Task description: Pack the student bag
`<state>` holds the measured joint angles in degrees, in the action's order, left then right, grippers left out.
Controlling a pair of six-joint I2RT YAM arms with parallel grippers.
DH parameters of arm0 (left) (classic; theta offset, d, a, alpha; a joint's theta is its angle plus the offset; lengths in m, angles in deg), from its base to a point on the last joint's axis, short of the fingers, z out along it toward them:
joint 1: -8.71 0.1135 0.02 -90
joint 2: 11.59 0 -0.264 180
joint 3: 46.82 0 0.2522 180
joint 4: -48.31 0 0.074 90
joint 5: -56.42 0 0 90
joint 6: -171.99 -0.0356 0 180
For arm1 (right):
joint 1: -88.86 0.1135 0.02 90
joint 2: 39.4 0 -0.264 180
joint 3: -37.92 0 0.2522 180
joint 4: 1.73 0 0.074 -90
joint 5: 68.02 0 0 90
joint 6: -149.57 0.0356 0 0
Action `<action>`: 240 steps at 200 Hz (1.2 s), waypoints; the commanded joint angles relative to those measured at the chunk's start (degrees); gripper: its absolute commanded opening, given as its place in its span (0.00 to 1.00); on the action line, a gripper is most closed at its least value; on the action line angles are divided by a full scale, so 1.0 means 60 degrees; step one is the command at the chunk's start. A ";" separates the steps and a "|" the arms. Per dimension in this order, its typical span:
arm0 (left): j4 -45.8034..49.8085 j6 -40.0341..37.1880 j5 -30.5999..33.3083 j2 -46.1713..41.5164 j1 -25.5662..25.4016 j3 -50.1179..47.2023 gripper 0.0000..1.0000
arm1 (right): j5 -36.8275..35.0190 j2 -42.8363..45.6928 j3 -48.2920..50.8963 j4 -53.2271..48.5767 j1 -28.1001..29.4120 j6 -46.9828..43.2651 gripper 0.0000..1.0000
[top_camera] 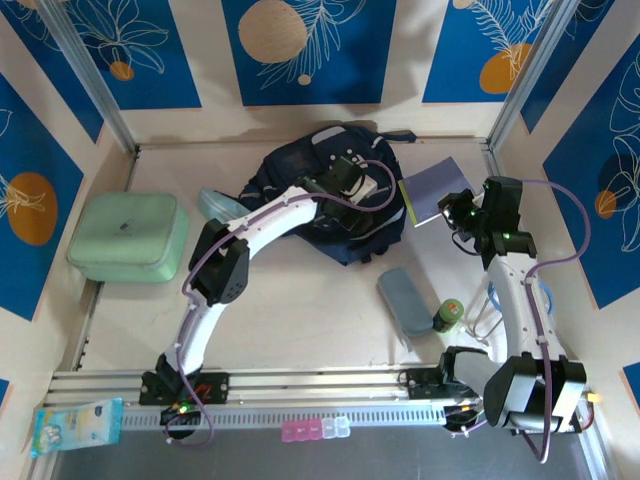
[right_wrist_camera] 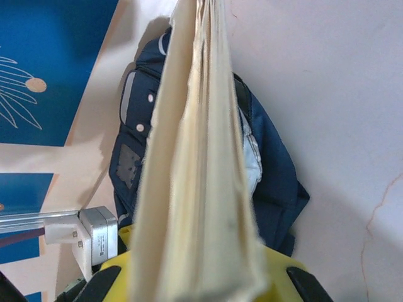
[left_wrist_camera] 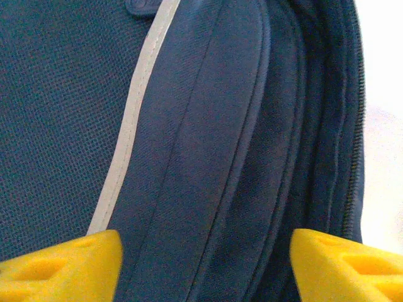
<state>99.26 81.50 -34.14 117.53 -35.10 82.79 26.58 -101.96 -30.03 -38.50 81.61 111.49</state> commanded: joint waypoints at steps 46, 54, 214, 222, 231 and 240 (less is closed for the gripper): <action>0.1003 -0.0795 0.0967 0.1202 -0.0004 0.1481 0.49 | -0.0190 0.0093 0.0015 -0.0040 0.0072 0.0028 0.00; 0.1051 -0.0849 0.0880 0.1297 -0.0007 0.1577 0.47 | -0.0243 0.0118 0.0063 -0.0021 0.0106 0.0057 0.00; -0.0236 0.1030 0.3599 -0.1026 0.0228 0.1110 0.00 | -0.1515 0.1638 0.0741 -0.0109 0.0065 0.0283 0.00; -0.0366 0.1165 0.3620 -0.1159 0.0262 0.1086 0.00 | -0.1090 0.1581 0.0823 0.0123 0.0080 0.0249 0.00; -0.0516 0.1278 0.3531 -0.1287 0.0285 0.1082 0.00 | -0.0569 0.1436 0.0857 0.0392 0.0120 0.0191 0.00; -0.0689 0.1340 0.3429 -0.1421 0.0298 0.1082 0.00 | -0.0079 0.1247 0.0863 0.0660 0.0227 0.0100 0.00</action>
<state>100.57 85.24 -17.55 113.88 -34.62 89.22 19.08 -92.87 -25.62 -40.88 82.09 112.59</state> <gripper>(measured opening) 0.047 0.084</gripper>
